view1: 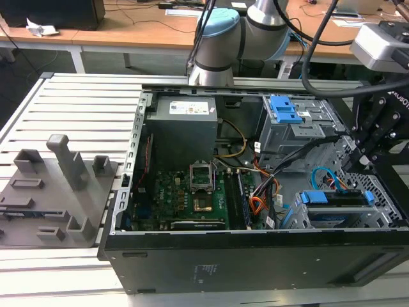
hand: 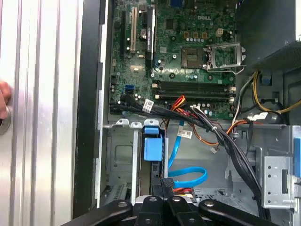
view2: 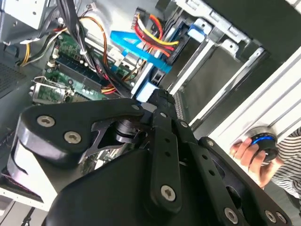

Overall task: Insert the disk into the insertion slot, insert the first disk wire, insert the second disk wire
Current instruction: 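Insert the second disk wire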

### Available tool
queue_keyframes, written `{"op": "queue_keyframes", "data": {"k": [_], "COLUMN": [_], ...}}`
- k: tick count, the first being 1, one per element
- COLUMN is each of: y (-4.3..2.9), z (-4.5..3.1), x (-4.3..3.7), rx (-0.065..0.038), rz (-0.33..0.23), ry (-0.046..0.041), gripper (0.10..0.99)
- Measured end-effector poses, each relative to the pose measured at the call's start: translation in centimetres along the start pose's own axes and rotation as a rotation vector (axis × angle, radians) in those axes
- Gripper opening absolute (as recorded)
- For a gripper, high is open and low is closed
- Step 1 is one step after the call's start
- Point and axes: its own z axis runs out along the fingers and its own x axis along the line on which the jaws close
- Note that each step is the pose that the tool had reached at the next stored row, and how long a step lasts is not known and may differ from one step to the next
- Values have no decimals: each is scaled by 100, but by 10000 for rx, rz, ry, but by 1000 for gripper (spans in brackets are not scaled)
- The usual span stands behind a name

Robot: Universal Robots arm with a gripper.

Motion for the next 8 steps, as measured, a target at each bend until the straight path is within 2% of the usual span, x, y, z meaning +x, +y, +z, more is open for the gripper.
{"op": "queue_keyframes", "data": {"k": [2,8], "y": [49,53], "z": [4,4], "x": [0,0], "rx": [1,1], "rz": [-1,-1], "ry": [-2,-1], "gripper": [106,106]}}
